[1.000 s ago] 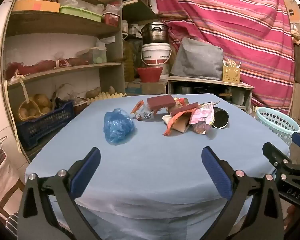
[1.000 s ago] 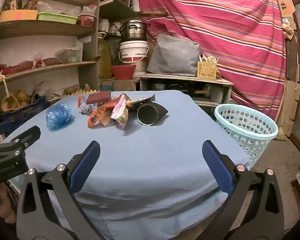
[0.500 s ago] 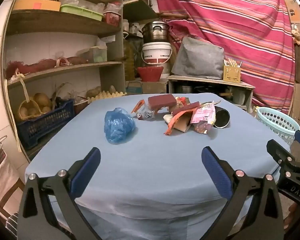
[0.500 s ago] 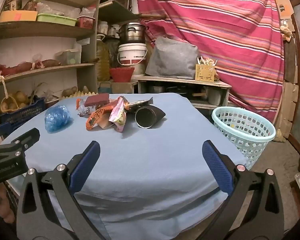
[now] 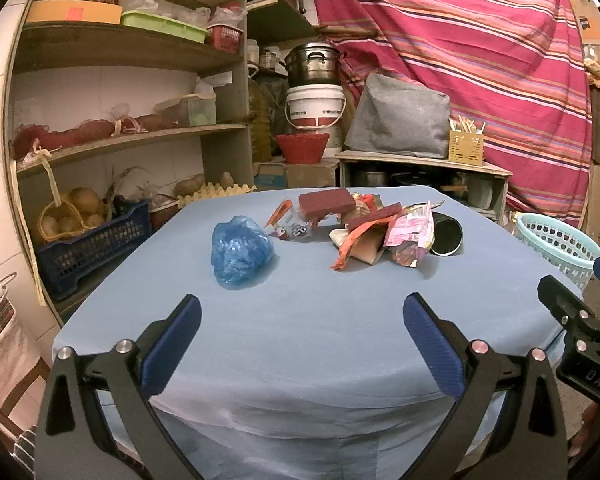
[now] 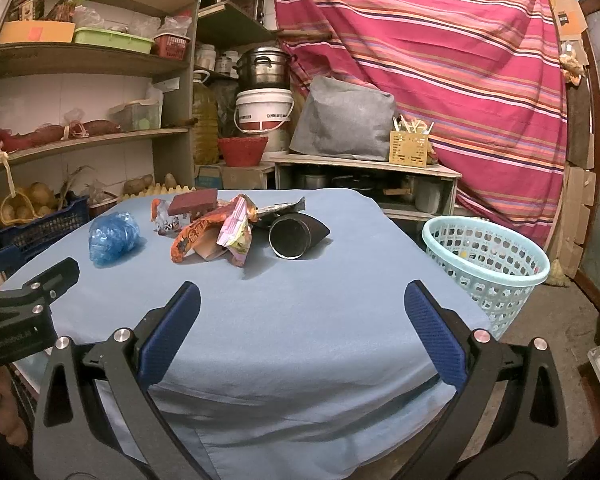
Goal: Collect trash
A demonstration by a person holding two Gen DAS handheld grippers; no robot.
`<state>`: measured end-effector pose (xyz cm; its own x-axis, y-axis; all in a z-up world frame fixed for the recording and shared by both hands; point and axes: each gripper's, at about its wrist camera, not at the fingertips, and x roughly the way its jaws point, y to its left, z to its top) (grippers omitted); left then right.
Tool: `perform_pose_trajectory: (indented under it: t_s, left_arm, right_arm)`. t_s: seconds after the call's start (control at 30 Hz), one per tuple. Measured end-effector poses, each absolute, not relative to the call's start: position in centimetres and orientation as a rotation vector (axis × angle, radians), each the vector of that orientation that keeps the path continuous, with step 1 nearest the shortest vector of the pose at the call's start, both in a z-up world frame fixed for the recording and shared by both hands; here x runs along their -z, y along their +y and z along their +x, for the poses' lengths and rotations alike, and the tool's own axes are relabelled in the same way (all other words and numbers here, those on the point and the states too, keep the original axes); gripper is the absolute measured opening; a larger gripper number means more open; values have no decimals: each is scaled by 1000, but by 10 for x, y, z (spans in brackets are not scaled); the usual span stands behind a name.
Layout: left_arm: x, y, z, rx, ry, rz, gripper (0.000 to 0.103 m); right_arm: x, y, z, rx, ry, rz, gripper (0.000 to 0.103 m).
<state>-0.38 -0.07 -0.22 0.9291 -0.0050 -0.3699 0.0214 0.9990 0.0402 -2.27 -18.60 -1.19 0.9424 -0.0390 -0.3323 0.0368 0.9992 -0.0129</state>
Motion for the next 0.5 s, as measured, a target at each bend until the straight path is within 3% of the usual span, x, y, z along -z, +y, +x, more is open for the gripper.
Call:
perform_pose_trajectory:
  t_s: [0.5]
  left_arm:
    - [-1,8,0,10,377,45,99]
  right_arm:
    - [12,-185,-23,39,337,-9,99]
